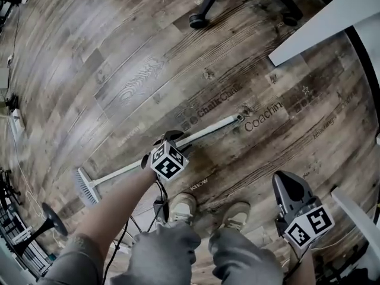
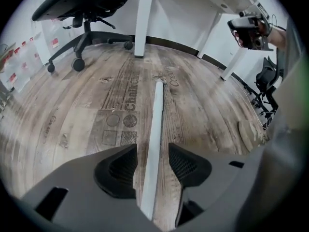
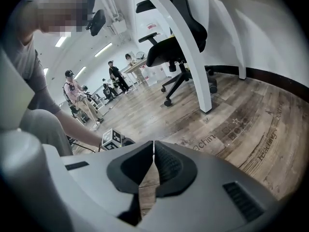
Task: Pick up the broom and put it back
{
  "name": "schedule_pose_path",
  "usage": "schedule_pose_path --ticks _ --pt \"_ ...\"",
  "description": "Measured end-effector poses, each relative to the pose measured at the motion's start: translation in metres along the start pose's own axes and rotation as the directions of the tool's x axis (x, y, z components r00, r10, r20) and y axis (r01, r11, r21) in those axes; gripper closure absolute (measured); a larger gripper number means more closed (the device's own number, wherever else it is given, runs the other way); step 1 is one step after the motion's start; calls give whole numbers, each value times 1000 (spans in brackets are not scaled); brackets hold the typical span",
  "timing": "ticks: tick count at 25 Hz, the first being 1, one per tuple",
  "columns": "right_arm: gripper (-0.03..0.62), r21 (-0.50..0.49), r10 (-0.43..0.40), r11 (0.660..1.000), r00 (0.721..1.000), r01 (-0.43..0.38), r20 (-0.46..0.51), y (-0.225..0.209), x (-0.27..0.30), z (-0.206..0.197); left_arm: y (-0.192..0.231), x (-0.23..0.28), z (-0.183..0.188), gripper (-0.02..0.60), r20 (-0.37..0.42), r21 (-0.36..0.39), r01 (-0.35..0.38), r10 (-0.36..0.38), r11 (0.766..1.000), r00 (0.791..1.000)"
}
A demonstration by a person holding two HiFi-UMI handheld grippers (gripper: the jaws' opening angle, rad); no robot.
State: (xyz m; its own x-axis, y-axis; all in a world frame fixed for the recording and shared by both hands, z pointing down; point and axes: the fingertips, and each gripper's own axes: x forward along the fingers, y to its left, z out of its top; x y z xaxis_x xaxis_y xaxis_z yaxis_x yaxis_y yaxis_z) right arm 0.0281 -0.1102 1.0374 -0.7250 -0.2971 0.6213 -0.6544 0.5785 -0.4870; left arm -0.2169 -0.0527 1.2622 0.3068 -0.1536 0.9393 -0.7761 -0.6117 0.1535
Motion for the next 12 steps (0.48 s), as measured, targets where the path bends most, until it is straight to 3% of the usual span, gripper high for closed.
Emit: schedule_pose_path --ticks 5,10,11,12 --pt "560 1 -6 1000 1000 6 2 -9 6 -2 4 22 -2 365 -37 35 -18 20 999 999" --pt "560 -8 -18 1000 1000 18 -2 -13 0 -1 6 23 -4 414 -64 86 -26 32 996 997" --pt "560 -10 -33 999 999 33 1 -15 -3 -1 5 23 -4 486 -74 95 -30 37 995 997" --pt "560 -11 -51 999 999 51 7 -17 -7 1 3 22 -3 495 -88 101 -32 41 994 995"
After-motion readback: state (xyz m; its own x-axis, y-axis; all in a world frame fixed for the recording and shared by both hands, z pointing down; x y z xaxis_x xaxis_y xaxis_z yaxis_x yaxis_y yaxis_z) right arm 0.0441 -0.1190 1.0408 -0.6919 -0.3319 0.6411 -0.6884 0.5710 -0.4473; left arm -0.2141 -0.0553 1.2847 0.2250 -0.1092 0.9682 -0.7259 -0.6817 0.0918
